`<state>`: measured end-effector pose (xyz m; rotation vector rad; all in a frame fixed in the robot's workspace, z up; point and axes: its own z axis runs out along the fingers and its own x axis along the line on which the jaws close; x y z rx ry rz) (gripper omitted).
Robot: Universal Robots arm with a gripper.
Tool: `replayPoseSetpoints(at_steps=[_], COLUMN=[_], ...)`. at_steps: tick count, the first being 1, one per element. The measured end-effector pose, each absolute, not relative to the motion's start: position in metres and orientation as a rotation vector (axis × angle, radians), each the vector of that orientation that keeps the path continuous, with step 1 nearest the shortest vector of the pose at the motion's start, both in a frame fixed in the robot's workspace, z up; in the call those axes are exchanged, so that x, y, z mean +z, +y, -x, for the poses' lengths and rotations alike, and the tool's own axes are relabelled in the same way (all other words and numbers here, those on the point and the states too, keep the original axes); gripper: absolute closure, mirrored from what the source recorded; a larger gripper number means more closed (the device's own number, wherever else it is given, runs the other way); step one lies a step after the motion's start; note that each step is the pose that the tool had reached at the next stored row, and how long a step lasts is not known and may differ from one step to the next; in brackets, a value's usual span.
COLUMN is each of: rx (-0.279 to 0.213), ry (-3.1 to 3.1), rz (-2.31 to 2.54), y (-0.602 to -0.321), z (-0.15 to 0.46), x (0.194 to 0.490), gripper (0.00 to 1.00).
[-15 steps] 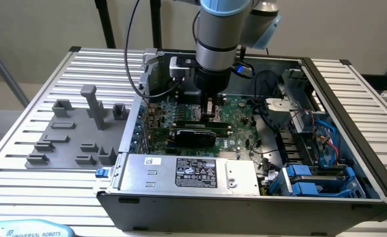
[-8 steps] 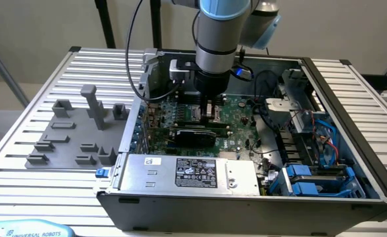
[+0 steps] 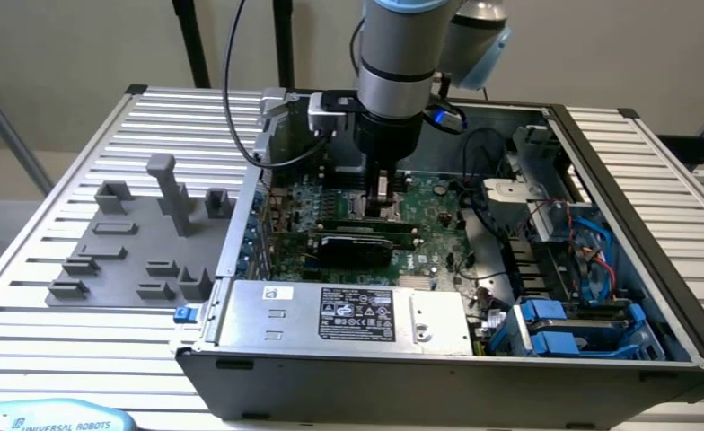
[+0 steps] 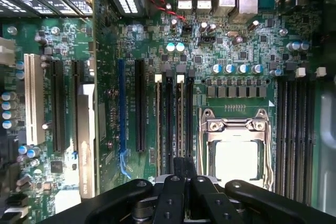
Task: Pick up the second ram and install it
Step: 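Press down the second ram until it locks into place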
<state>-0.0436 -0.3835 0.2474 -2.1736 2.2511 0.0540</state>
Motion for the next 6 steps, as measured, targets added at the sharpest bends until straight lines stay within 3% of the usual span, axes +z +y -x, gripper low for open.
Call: replayPoseSetpoints(at_steps=[6], rx=[0.055], ry=[2.251], rz=[2.174], y=[-0.3835], z=[0.0435], x=[0.2475], gripper=[0.89])
